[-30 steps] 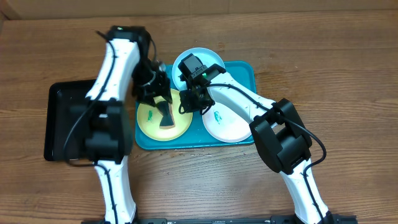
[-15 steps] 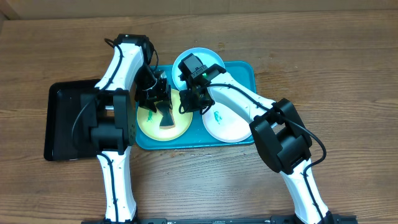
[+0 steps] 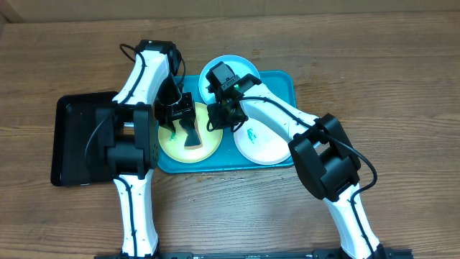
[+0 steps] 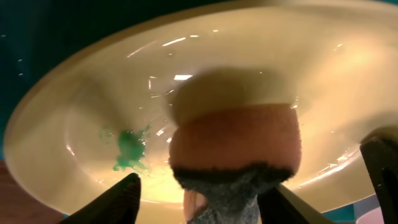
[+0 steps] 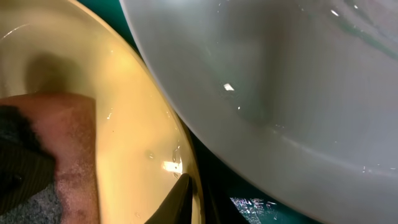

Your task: Clean dirty plates on tray and stack at the side

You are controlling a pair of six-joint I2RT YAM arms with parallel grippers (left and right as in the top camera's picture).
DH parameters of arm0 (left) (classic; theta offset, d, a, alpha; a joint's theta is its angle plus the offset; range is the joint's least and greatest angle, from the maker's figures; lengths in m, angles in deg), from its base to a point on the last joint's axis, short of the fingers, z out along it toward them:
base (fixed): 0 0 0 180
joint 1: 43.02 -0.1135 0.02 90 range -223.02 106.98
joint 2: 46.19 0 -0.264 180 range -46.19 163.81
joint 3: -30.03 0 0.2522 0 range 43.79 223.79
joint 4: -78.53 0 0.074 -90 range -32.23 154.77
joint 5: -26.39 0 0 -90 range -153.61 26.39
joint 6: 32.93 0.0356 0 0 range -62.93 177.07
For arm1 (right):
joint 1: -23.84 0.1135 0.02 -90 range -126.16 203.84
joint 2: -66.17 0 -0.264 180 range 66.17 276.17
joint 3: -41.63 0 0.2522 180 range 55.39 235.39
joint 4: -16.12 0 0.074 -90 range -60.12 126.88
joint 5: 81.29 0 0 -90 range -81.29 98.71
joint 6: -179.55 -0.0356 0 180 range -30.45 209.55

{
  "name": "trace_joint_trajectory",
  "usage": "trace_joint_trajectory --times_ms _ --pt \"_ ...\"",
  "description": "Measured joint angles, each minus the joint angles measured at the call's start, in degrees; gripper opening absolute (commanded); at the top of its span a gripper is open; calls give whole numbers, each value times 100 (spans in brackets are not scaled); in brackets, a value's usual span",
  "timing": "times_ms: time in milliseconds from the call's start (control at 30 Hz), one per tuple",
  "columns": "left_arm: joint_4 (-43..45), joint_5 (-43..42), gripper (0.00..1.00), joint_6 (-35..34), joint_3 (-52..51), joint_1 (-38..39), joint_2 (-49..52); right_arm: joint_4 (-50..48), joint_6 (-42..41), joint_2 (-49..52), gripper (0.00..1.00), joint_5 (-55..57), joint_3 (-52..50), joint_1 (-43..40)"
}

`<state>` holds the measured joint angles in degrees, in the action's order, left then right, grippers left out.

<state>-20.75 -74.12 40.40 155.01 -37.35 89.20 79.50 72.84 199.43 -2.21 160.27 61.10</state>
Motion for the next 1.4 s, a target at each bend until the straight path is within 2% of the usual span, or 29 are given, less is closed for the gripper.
trace_joint_trajectory --times_ms 300,467,733,933,1133,1400 --pt "0 94 64 -20 -72 229 -669 -11 2 0 14 -2 0 0" --pt "282 120 66 -87 -579 439 -734 -2 4 0 14 -2 0 2" --pt "52 160 67 -122 -695 44 -826 -22 20 0 15 -2 0 2" --pt "597 170 77 -37 -1460 33 -1637 -52 22 0 15 15 0 0" --pt "1628 -258 62 98 -2295 33 -1941 -83 22 0 17 31 0 0" --pt "2566 -402 54 -17 -2645 33 -1934 -118 22 0 17 44 0 0"
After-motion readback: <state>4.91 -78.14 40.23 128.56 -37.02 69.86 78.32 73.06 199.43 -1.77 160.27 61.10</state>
